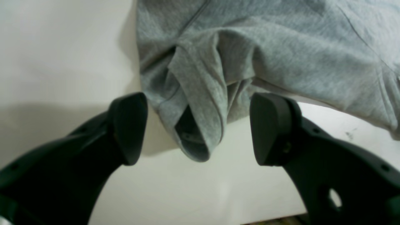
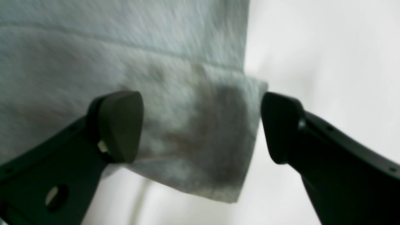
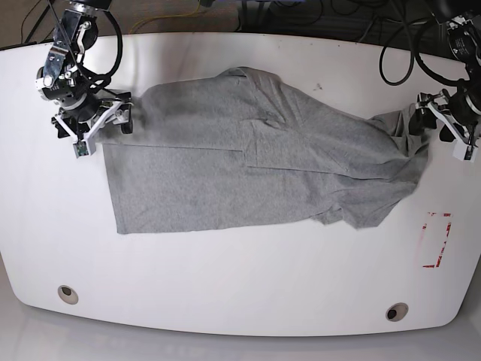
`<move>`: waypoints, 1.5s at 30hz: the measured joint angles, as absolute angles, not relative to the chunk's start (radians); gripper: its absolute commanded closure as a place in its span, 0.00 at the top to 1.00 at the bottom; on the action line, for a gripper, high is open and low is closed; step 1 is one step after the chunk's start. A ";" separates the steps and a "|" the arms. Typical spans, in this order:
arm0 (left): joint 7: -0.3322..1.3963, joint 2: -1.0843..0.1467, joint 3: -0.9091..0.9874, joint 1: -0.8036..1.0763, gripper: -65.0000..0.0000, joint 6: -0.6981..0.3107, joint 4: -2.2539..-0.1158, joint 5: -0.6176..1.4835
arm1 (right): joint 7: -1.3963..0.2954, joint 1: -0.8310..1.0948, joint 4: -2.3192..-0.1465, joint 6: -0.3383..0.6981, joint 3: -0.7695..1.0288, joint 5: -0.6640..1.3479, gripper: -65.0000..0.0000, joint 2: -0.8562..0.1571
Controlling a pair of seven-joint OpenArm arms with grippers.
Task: Layout the t-shirt on the table in an organized manner, then fold the t-shirt properly
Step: 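Lower the stretched shirt flat onto the table with both grippers, then release the shirt and move the right gripper onto the shirt's middle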
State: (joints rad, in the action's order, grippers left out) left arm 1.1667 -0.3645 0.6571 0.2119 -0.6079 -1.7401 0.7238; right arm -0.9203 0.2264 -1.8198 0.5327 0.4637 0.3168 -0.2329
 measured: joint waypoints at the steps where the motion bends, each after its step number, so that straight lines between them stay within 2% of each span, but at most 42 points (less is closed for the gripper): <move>1: 1.166 -0.364 0.665 0.216 0.73 -0.608 -1.762 0.727 | -0.920 0.228 -1.833 0.538 0.464 0.320 0.88 -0.229; 8: 1.192 -0.371 0.710 0.213 0.73 -0.613 -1.857 0.734 | -0.925 0.203 -1.882 0.543 0.462 0.319 0.88 -0.222; 12: 1.224 -0.389 0.771 0.205 0.73 -0.665 -1.869 0.765 | -0.927 0.141 -1.877 0.540 0.442 0.311 0.88 -0.203; 15: 1.223 -0.421 0.824 0.199 0.73 -0.694 -1.870 0.773 | -0.922 0.096 -1.869 0.543 0.408 0.318 0.88 -0.199; 22: 1.223 -0.447 0.919 0.195 0.72 -0.694 -1.870 0.780 | -0.921 -0.002 -1.809 0.543 0.245 0.319 0.88 -0.197; 34: 1.223 -0.447 1.006 0.195 0.72 -0.697 -1.871 0.780 | -0.911 -0.278 -1.475 0.543 -0.002 0.312 0.88 -0.134; 45: 1.224 -0.447 1.058 0.213 0.72 -0.697 -1.871 0.780 | -0.709 -0.472 -1.164 0.545 -0.293 0.321 0.89 -0.126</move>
State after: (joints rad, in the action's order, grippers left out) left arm 1.2236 -0.4469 1.0584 0.2134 -0.6971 -1.8706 0.7803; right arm -0.7090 -0.4725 -1.1645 0.5446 -0.2928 0.3210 -0.1257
